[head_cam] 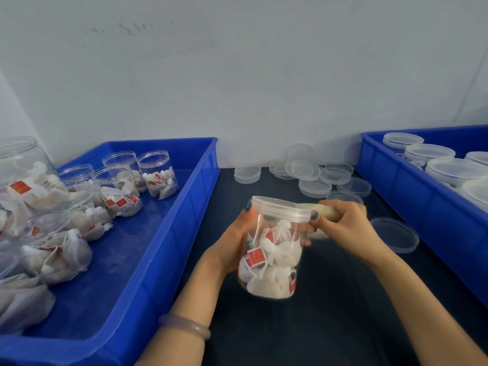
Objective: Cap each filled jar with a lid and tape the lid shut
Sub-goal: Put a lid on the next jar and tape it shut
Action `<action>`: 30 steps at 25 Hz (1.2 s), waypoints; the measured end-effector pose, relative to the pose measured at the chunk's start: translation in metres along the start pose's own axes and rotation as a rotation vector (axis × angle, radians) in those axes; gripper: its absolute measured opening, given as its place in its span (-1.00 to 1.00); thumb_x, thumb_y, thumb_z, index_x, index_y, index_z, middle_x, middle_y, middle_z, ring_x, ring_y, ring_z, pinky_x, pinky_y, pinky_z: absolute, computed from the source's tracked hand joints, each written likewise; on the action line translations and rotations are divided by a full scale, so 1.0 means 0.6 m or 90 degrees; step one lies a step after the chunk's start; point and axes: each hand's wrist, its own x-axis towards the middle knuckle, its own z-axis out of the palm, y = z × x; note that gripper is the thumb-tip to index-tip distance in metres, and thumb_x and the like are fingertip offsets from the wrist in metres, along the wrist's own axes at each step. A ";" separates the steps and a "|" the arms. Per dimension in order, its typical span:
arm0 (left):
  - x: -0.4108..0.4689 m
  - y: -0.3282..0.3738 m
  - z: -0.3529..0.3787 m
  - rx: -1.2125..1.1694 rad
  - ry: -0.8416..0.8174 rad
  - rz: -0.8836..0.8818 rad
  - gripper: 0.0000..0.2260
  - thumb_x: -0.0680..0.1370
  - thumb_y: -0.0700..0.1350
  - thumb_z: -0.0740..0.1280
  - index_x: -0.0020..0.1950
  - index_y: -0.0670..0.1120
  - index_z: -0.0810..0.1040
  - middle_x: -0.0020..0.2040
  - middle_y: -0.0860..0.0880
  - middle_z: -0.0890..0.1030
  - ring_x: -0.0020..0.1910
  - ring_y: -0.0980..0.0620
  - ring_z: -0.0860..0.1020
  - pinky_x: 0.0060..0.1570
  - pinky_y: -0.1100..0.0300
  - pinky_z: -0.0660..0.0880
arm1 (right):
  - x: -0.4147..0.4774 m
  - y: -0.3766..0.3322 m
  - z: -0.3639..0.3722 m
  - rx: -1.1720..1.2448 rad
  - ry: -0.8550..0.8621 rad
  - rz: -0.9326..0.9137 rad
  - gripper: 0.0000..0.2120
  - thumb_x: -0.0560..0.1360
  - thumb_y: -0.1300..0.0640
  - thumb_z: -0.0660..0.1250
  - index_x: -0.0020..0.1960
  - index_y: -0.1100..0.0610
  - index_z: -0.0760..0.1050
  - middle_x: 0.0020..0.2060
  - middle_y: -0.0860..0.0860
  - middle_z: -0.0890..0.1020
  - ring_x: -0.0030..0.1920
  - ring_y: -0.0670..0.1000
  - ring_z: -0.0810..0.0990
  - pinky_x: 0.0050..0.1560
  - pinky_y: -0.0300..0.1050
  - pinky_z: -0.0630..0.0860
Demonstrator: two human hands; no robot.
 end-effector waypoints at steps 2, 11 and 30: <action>0.001 -0.007 -0.007 0.058 0.032 0.018 -0.23 0.19 0.53 0.39 0.26 0.13 0.51 0.12 0.15 0.69 0.14 0.15 0.64 0.02 0.27 0.57 | 0.001 0.002 0.000 0.079 0.004 0.028 -0.53 0.31 -0.38 0.28 -0.12 -0.02 0.65 -0.24 0.16 0.67 -0.13 0.07 0.59 -0.09 0.08 0.49; 0.015 0.026 0.012 0.540 0.256 0.180 -0.35 0.38 0.43 0.25 0.40 0.18 0.46 0.32 0.30 0.47 0.28 0.33 0.44 0.22 0.22 0.49 | -0.003 -0.003 0.013 -0.155 0.064 -0.003 -0.67 0.49 -0.23 0.25 -0.20 0.03 0.48 -0.39 -0.01 0.54 -0.32 0.02 0.50 -0.21 0.10 0.49; 0.056 0.046 0.072 0.932 0.312 0.122 -0.55 0.41 0.31 0.37 0.19 0.14 0.44 0.13 0.21 0.50 0.13 0.14 0.45 -0.09 0.15 0.37 | 0.002 0.014 0.006 -0.278 0.202 -0.095 -0.44 0.47 -0.34 0.08 -0.27 0.15 0.47 -0.47 -0.13 0.39 -0.44 -0.03 0.35 -0.27 -0.10 0.20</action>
